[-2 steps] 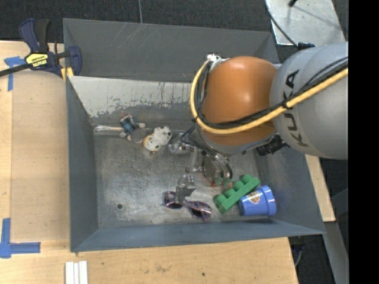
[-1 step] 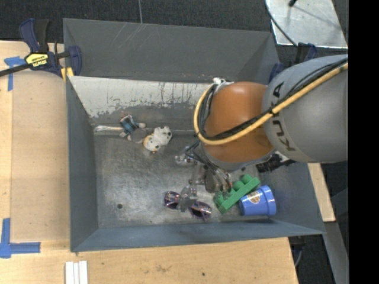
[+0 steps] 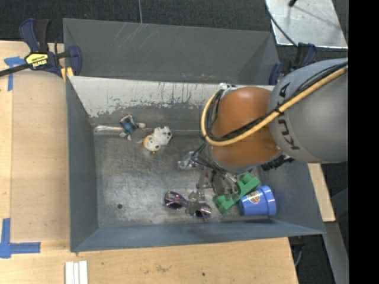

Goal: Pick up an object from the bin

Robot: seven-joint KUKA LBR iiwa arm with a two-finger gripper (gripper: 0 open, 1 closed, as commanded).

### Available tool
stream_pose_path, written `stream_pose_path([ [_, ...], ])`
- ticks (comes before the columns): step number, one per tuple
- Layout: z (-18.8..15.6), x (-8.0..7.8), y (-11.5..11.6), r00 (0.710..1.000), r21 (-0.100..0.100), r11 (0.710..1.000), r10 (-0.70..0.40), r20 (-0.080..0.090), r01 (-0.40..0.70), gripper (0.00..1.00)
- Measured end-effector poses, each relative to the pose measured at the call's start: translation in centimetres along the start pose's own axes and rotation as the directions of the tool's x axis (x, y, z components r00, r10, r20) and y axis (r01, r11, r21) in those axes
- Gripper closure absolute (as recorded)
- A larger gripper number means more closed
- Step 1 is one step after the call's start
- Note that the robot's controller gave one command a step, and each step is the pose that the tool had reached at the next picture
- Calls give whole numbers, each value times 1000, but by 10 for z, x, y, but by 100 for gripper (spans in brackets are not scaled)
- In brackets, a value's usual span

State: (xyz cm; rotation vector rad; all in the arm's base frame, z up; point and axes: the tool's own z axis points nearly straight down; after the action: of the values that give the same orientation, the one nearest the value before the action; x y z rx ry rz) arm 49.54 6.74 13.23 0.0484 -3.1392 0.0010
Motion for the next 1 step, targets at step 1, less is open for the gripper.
stream_pose_path([
  [1,-10,3,-15,984,-1,984,177,2,-177,0],
])
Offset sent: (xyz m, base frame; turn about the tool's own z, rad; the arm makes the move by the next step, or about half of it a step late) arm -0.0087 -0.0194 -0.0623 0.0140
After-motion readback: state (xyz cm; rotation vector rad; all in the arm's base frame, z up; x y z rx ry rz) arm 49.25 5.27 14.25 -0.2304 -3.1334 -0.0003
